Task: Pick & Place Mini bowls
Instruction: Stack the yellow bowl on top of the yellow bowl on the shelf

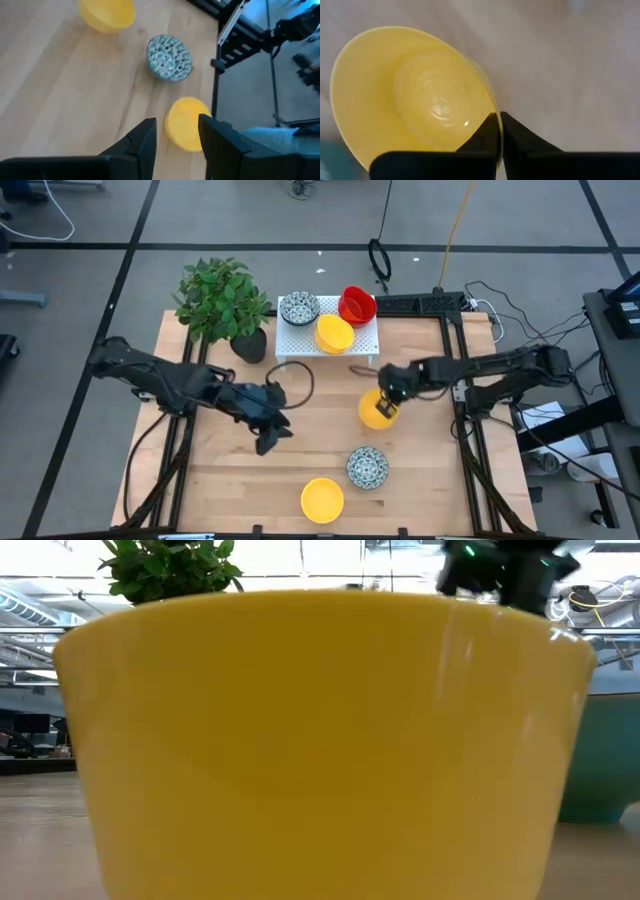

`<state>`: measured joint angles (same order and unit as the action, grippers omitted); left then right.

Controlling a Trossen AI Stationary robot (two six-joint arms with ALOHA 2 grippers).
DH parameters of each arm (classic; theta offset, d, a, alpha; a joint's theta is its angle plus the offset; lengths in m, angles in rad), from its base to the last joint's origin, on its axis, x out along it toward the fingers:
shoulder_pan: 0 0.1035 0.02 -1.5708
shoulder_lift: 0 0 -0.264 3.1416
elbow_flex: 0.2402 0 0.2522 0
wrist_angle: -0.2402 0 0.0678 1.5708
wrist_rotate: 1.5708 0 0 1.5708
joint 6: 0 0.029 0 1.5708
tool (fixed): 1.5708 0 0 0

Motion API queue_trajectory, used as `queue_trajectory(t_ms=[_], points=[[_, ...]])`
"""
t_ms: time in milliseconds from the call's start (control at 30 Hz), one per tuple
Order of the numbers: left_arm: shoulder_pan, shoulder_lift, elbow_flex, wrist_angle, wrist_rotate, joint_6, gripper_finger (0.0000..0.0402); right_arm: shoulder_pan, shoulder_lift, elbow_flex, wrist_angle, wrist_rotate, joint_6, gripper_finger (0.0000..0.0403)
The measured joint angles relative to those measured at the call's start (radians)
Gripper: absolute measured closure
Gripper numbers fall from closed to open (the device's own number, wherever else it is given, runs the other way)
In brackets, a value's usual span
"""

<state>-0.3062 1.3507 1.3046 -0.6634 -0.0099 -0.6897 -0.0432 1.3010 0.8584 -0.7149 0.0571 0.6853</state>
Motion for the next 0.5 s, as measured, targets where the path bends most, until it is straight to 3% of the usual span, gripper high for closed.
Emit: queue_trajectory(t_ms=[267, 500], points=[[0.029, -0.095, 0.000, -0.066, -0.017, 0.080, 0.0254, -0.072, -0.001, 0.276, 0.026, 0.056, -0.146, 0.0402], [0.062, -0.137, 0.000, -0.102, -0.045, 0.105, 0.0254, -0.125, -0.001, 0.406, 0.292, 0.048, -0.264, 0.0403]])
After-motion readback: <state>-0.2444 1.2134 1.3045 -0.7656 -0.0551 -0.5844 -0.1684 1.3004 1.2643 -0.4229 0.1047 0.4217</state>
